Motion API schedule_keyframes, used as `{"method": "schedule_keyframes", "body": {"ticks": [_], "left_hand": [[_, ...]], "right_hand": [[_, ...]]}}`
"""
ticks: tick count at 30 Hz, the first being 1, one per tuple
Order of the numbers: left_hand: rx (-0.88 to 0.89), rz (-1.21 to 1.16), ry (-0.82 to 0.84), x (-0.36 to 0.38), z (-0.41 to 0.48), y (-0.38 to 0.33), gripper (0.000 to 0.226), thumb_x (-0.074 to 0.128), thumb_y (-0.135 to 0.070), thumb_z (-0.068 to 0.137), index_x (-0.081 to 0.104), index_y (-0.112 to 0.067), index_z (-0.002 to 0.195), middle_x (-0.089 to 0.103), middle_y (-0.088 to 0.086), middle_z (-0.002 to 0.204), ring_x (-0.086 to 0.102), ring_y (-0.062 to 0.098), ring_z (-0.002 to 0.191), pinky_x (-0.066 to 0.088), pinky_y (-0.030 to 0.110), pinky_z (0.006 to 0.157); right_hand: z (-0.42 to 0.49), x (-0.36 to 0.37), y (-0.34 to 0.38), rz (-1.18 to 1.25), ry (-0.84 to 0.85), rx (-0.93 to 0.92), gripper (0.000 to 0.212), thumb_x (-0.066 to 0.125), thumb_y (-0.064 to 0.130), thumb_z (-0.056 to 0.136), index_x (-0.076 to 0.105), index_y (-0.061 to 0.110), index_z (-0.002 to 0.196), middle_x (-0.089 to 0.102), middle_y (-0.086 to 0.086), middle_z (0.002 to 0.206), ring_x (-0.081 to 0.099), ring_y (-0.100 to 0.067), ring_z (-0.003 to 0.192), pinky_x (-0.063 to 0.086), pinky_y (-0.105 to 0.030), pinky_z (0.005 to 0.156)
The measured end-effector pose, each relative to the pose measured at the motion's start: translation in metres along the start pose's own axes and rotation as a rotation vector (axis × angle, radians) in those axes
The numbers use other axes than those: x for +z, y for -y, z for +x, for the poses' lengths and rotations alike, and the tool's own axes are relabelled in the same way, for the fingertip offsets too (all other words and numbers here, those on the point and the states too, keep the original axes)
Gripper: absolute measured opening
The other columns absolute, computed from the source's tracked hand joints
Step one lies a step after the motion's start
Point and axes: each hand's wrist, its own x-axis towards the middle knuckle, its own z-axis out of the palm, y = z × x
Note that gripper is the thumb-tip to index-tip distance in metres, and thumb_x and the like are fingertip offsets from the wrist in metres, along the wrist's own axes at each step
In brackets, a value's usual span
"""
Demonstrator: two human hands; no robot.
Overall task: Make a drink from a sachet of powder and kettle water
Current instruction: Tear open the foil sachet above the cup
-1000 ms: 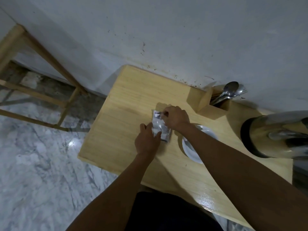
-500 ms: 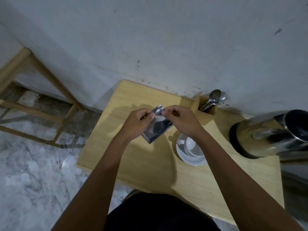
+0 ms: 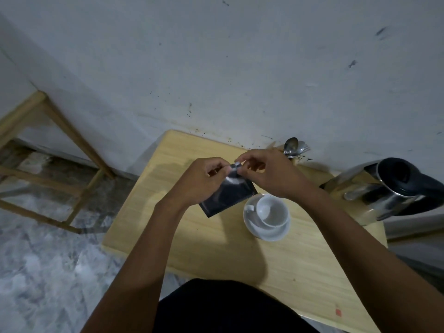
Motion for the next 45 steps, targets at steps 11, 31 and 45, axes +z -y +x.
{"method": "schedule_keyframes", "body": {"ticks": [11, 31, 45], "left_hand": [[0.068, 0.043, -0.043, -0.004, 0.001, -0.010, 0.018, 0.053, -0.023, 0.096, 0.070, -0.017, 0.095, 0.071, 0.006, 0.087, 0.064, 0.022, 0.080, 0.050, 0.036, 0.069], [0.171, 0.168, -0.089, -0.001, 0.008, -0.017, 0.017, 0.050, -0.022, 0.096, 0.064, -0.024, 0.087, 0.062, -0.006, 0.071, 0.051, 0.006, 0.063, 0.041, 0.022, 0.060], [0.073, -0.059, -0.147, 0.002, 0.007, -0.030, 0.022, 0.051, -0.016, 0.095, 0.067, -0.011, 0.081, 0.066, -0.004, 0.071, 0.052, -0.001, 0.057, 0.039, 0.012, 0.056]], "right_hand": [[0.007, -0.013, 0.015, -0.104, -0.001, -0.032, 0.004, 0.069, 0.038, 0.086, 0.072, 0.034, 0.085, 0.071, 0.017, 0.077, 0.066, 0.001, 0.076, 0.058, -0.039, 0.076], [0.017, -0.029, 0.033, -0.428, 0.038, -0.091, 0.009, 0.064, 0.040, 0.089, 0.071, 0.034, 0.089, 0.064, 0.017, 0.078, 0.062, -0.008, 0.080, 0.046, -0.029, 0.067], [0.004, -0.016, 0.030, -0.435, -0.133, -0.341, 0.007, 0.066, 0.010, 0.086, 0.070, 0.006, 0.081, 0.068, -0.007, 0.078, 0.057, -0.024, 0.076, 0.033, -0.028, 0.065]]}}
